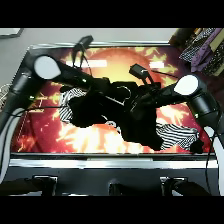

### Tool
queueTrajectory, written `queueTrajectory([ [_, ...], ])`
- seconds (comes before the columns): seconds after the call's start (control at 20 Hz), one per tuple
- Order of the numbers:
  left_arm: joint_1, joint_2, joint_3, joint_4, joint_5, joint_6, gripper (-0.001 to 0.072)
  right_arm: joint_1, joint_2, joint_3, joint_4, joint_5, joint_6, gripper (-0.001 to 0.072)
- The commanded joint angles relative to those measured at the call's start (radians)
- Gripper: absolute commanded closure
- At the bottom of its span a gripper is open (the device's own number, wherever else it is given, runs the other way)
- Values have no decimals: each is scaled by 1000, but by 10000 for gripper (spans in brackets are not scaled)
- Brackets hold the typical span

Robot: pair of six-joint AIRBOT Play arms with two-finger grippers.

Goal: Fold the clothes and pants, and hang the long-sleeved shirts on hangers.

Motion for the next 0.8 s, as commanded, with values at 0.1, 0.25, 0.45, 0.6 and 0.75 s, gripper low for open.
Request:
queueTrajectory([
  [0.1,203,73,0,12,-72,164,-13,0,0,0,0,29,-196,674],
  [0.25,256,68,-53,12,-125,361,-11,0,0,0,-36,26,-350,672],
  [0.45,220,68,-143,12,-140,624,-10,0,0,0,-113,35,-442,671],
  [0.6,191,68,-194,5,-146,697,-9,0,-9,0,-158,76,-462,671],
  [0.75,192,68,-233,-38,-146,808,-8,0,-29,0,-157,110,-509,671],
])
